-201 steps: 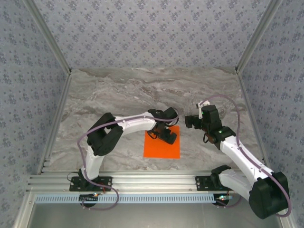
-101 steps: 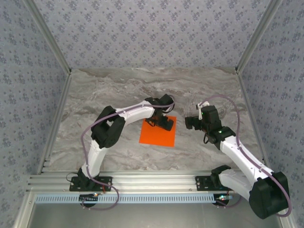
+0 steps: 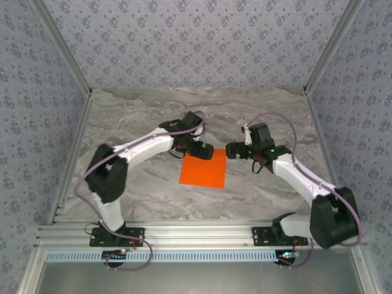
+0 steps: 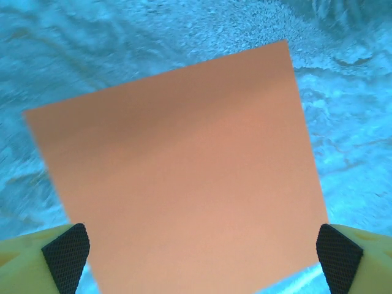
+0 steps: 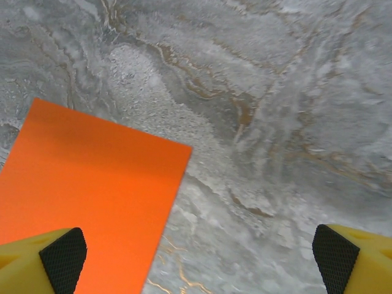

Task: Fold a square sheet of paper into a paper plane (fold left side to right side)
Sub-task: Move the square sheet of paper to the center of the table, then pick up the square sheet of paper from the center of the table.

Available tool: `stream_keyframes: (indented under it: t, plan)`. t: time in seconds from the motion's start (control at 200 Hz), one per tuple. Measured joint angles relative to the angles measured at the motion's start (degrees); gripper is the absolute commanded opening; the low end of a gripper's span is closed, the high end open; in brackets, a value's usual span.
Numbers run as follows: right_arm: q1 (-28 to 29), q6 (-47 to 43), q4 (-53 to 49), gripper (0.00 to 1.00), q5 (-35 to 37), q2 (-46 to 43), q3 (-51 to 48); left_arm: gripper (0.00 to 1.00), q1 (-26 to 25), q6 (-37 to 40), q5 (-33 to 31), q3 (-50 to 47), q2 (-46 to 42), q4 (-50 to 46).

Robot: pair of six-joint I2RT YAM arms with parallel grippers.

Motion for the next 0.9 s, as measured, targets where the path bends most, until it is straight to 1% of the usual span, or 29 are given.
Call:
stream_keyframes:
  t: [0.065, 0.14, 0.245, 0.34, 0.435, 0.63, 0.73, 0.899]
  plan:
    - [0.7, 1.3, -0.4, 1.00, -0.4, 4.2, 2.6, 0.97, 1.5, -2.1, 2.7, -5.6, -4.6, 2.6]
    - [1.7, 2.9, -1.0, 1.00, -0.3, 8.5, 5.2, 0.96, 1.9, -4.5, 5.9, -11.6, -7.6, 5.7]
    - [3.3, 4.9, -3.1, 1.00, 0.8, 14.4, 9.4, 0.94, 1.7, -8.3, 10.5, -18.7, -8.7, 10.2]
    - [4.8, 6.3, -6.0, 1.00, 2.2, 20.2, 14.5, 0.94, 1.6, -11.1, 13.2, -23.2, -8.7, 13.3]
    - [6.0, 7.1, -7.9, 1.00, 3.6, 25.0, 18.3, 0.94, 1.6, -12.8, 14.3, -24.7, -8.7, 15.1]
    - [9.0, 9.0, -11.4, 1.00, 6.3, 31.5, 23.1, 0.94, 1.6, -14.3, 15.2, -24.7, -8.0, 18.2]
    - [10.5, 9.6, -12.3, 1.00, 6.8, 33.2, 23.8, 0.94, 1.6, -14.7, 15.1, -25.0, -7.0, 18.8]
    - [12.4, 10.8, -13.2, 1.00, 7.0, 33.8, 23.8, 0.94, 1.6, -15.0, 15.1, -25.5, -5.3, 19.1]
